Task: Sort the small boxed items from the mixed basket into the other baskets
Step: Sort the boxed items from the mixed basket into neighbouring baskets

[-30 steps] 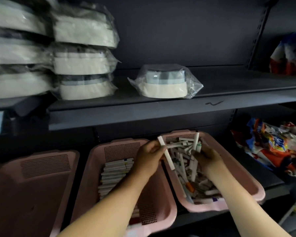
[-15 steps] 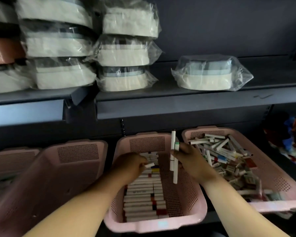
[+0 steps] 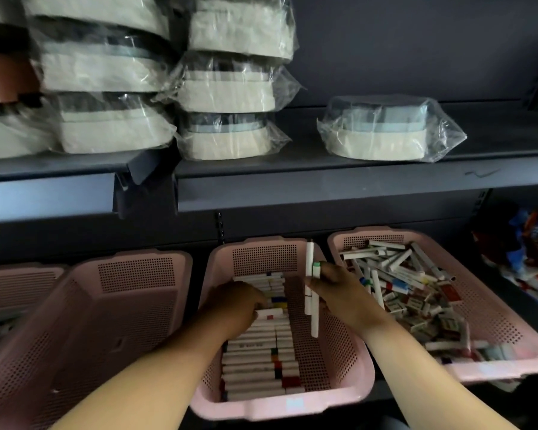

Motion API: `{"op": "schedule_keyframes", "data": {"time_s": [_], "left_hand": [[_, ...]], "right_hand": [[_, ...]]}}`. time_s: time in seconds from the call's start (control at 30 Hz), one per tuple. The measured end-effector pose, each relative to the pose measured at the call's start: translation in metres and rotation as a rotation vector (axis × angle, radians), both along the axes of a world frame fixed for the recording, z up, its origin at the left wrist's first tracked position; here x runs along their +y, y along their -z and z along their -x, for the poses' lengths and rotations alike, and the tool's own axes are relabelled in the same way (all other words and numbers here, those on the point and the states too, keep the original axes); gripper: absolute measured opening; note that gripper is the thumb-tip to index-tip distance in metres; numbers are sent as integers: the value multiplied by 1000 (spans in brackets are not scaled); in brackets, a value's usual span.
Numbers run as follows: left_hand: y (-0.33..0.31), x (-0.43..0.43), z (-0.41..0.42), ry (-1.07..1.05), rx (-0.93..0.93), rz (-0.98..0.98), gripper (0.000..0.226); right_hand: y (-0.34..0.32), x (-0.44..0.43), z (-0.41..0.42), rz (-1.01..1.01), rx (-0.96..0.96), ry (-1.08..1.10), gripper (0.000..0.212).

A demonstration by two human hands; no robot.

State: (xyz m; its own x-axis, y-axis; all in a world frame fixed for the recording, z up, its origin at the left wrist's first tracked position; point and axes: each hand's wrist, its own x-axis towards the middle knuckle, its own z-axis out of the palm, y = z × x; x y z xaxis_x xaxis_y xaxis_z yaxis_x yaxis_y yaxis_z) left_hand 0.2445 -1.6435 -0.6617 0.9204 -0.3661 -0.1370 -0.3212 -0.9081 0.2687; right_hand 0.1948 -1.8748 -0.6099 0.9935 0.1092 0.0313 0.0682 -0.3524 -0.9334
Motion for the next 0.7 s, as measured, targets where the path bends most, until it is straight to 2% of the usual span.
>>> {"op": "schedule_keyframes", "data": {"time_s": [0.2,0.3,0.4,0.5,0.57,0.7], "left_hand": [[3,-4,-2,-36,-30,-32,38],[-5,-7,2,-60,-75,31,38],[-18,-18,7,-54,-72,285,26],[-32,-32,11,-22,43,626,25],[-38,-38,12,-62,75,800,20],[-41,-39,14,-97,-53,776,15]], "right_hand": [[-2,2,4,23,-19,1,18],[-2,4,5,43,-1,2,15],[-3,6,5,45,16,-16,11],[-7,12,5,-45,29,-61,15],[-8,18,4,-4,13,-94,16],[3,25,-2,101,31,-115,16]]}}
